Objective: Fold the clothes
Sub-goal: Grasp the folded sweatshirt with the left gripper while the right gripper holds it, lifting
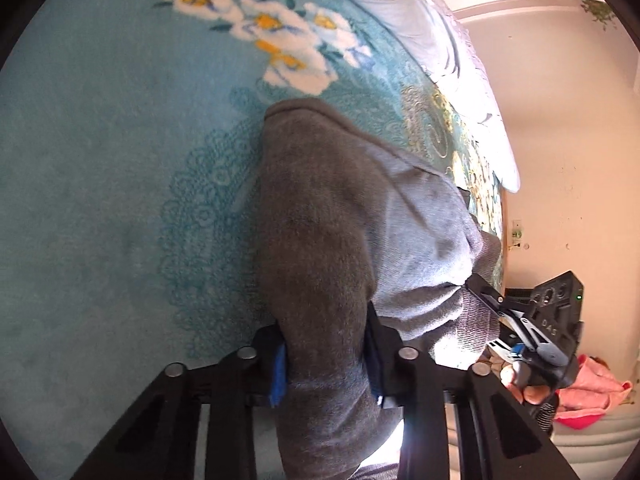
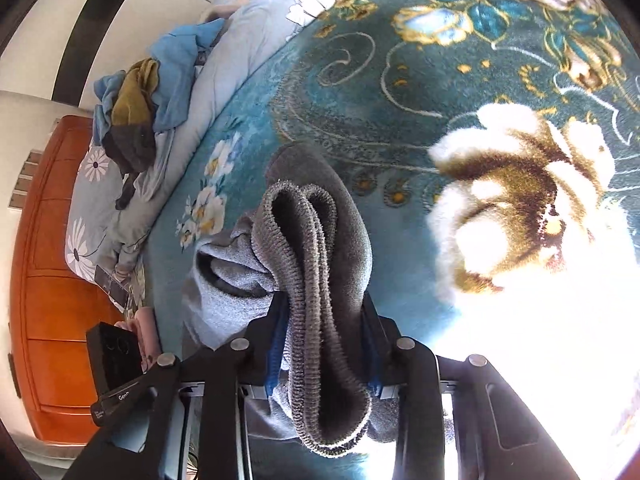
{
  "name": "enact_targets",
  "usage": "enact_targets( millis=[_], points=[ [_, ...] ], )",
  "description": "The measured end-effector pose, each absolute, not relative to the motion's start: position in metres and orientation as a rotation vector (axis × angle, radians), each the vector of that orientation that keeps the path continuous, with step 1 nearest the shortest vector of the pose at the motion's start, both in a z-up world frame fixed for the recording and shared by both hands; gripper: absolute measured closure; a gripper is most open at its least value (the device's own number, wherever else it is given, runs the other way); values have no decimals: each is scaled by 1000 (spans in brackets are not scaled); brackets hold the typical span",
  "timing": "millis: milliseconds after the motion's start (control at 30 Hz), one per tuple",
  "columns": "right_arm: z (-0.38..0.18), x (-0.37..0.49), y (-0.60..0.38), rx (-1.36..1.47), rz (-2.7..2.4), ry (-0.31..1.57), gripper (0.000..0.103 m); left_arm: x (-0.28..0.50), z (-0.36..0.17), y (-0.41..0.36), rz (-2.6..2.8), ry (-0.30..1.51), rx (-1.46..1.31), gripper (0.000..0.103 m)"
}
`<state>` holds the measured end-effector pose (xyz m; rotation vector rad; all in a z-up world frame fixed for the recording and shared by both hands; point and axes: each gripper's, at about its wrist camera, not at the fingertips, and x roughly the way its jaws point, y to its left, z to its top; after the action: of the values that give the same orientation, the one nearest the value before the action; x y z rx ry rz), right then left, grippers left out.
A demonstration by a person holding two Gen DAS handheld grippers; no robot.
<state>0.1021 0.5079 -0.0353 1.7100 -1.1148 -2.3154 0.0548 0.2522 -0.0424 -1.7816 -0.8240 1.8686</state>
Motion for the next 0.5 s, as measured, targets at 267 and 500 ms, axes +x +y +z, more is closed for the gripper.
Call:
enact_targets(
  millis=[267,500],
  points=[
    [8,96,446,1663,-2315,-1038,71,51,-1,199,1935,-805,-1707,73],
    [48,65,355,1521,-2255,-957,71,51,58,101,2072,-801,-1585,73]
  ],
)
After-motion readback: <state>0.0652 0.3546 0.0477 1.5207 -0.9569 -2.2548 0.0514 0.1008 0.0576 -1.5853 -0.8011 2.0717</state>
